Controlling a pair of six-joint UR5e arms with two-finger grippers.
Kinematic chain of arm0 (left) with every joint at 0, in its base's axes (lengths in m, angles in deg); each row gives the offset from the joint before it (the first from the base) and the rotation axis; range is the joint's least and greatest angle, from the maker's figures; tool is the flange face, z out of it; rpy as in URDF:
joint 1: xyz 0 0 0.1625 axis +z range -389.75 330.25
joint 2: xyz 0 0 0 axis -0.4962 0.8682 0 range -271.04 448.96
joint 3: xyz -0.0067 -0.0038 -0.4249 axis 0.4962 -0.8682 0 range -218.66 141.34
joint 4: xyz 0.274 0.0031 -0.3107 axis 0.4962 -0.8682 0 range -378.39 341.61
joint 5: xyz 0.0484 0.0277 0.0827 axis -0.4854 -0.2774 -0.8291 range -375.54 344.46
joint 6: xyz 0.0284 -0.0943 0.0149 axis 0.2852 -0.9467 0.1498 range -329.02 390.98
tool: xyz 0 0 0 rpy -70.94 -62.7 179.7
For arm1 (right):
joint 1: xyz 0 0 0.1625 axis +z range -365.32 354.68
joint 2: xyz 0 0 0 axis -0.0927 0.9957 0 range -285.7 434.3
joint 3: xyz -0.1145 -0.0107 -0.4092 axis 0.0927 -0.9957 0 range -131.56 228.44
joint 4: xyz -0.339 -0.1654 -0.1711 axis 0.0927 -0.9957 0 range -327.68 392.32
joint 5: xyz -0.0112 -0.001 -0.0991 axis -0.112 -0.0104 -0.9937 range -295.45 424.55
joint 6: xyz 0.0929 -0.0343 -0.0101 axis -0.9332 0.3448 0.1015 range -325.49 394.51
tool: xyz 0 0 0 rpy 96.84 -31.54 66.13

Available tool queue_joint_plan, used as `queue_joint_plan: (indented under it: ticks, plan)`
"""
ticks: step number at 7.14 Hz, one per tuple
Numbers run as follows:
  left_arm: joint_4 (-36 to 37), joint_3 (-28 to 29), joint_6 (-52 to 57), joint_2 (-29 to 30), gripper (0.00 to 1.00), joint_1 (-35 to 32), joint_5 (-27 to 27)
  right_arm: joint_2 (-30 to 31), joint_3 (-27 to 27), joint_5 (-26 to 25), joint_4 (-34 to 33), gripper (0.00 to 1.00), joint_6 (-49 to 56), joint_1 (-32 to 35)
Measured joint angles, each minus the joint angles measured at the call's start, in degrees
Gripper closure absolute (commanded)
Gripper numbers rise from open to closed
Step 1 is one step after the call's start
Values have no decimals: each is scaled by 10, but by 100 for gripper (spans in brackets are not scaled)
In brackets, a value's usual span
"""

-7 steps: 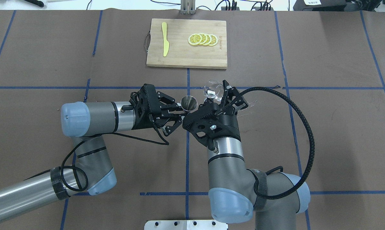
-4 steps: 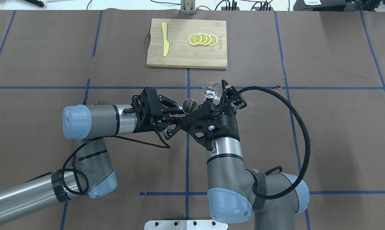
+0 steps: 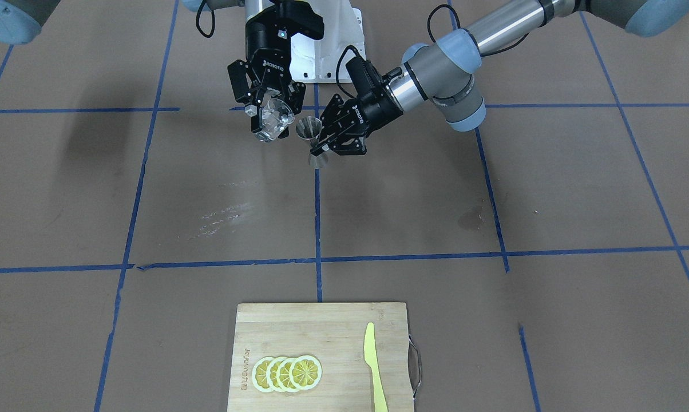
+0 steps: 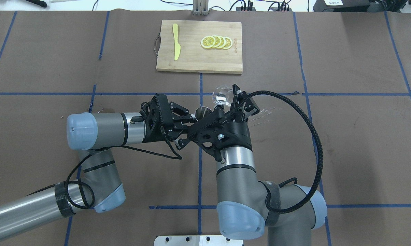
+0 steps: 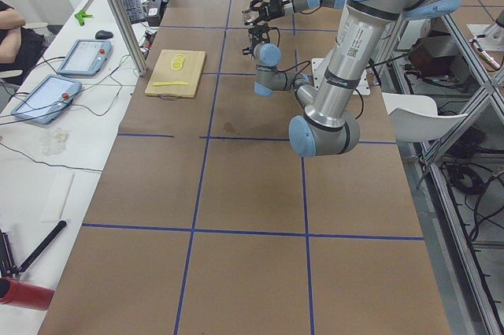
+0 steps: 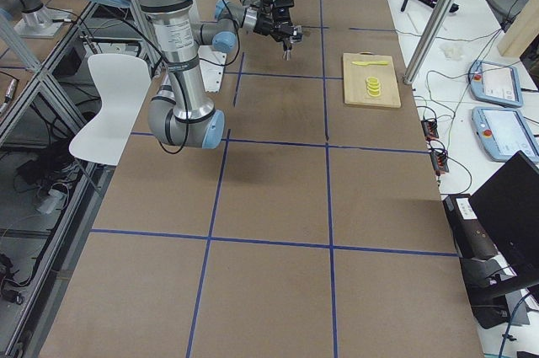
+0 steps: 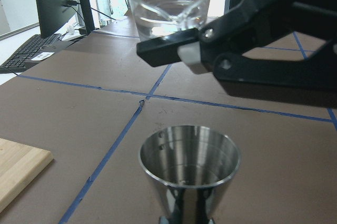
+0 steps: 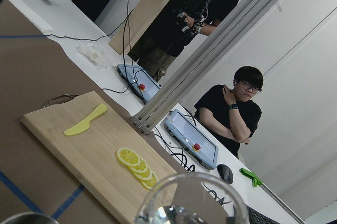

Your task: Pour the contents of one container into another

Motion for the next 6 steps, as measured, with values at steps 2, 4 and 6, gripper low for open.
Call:
queue_joint_plan:
  ticks: [2, 4, 6]
  plan:
    - [-1, -1, 0, 0, 100, 0, 0, -13, 0, 0, -27, 100, 1, 0]
    - [-1, -1, 0, 0, 100, 0, 0, -21, -2, -1, -45, 100, 1, -1]
    - [-1, -1, 0, 0, 100, 0, 0, -23, -5, -2, -61, 100, 5, -2]
